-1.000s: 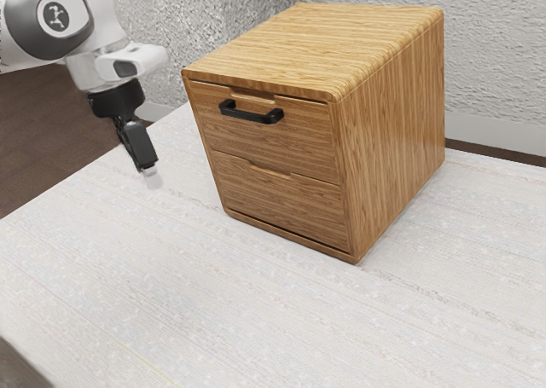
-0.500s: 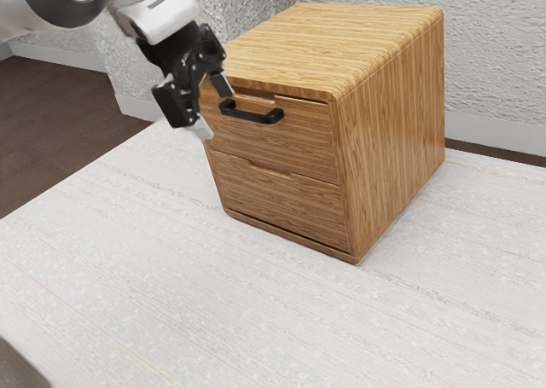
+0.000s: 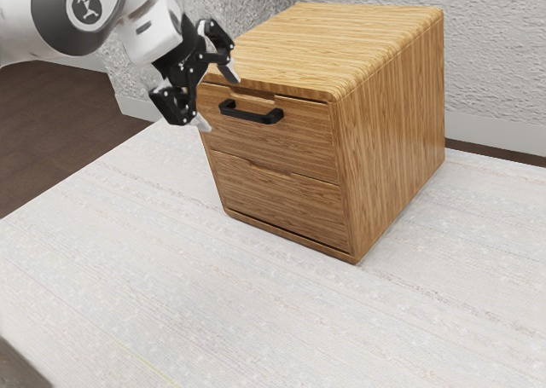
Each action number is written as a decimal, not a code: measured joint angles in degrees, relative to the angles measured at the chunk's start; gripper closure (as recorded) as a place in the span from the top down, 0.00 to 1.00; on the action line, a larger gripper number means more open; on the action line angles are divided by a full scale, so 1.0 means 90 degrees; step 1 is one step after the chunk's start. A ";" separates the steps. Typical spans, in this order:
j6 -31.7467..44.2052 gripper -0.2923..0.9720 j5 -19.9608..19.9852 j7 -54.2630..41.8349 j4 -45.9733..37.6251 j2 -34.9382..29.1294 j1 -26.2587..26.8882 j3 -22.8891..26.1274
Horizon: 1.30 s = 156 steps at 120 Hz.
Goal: Pull the drawer handle with one arm to open the drawer
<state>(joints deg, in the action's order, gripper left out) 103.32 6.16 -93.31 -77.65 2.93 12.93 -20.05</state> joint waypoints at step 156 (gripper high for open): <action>0.1961 0.78 -0.0512 -0.1623 -0.2070 -0.0753 -0.0138 0.0104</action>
<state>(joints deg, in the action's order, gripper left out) 120.96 1.56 -107.92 -96.28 -3.85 11.68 -19.12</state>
